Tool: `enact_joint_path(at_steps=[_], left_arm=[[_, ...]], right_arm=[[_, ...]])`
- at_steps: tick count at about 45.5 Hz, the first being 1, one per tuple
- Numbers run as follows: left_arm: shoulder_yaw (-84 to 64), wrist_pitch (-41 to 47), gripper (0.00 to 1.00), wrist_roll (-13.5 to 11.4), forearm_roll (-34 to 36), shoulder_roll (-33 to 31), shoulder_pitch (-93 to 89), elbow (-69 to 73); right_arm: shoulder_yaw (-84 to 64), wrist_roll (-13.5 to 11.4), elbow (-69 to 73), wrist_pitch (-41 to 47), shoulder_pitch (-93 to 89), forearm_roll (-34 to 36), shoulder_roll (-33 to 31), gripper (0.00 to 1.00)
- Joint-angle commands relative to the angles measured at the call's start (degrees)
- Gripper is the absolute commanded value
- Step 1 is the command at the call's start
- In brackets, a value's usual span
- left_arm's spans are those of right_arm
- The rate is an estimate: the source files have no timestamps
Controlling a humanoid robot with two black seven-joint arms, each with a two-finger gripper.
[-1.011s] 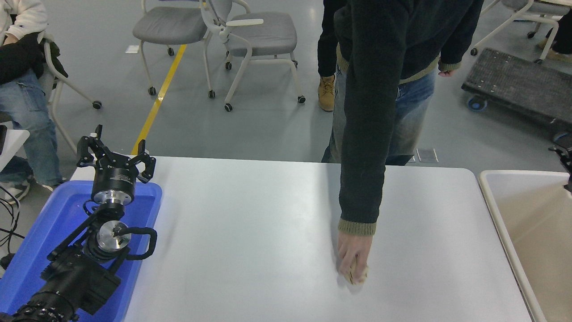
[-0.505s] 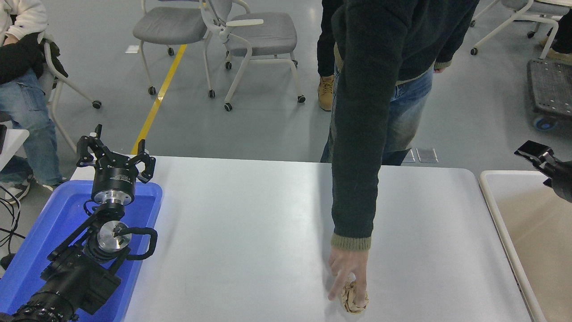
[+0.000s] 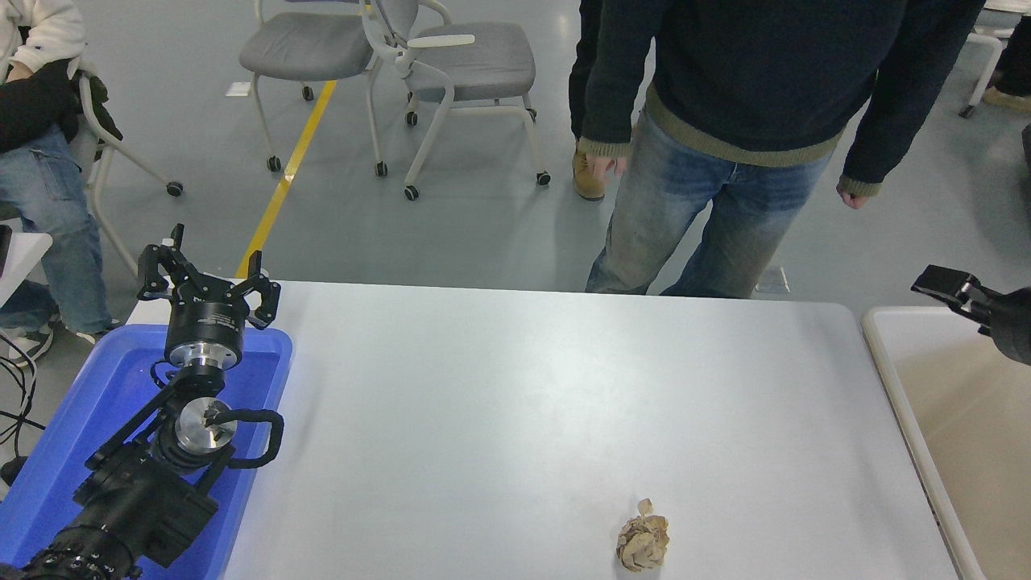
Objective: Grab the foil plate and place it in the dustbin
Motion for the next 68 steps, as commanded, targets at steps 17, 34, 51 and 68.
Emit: enact_joint_path(at_steps=[17,34,51,68], left_arm=[[0.0,0.0,0.99,0.0,0.0,0.0,0.0,0.0],[0.0,0.0,0.99,0.0,0.0,0.0,0.0,0.0],[0.0,0.0,0.99,0.0,0.0,-0.1,0.0,0.0],[0.0,0.0,0.99,0.0,0.0,-0.1,0.0,0.0]], right_arm=[[-36.7,0.5,15.6,2.4,39.8,7.2,22.8,1.00],[-34.7,0.6,20.8,14.0,48.8,14.3,35.5,1.00],[-29.5,2.1,20.6,29.7,51.2,21.4,48.0,1.00],[-32.9,2.0,19.5,34.0,50.8,31.4,49.7,1.00]])
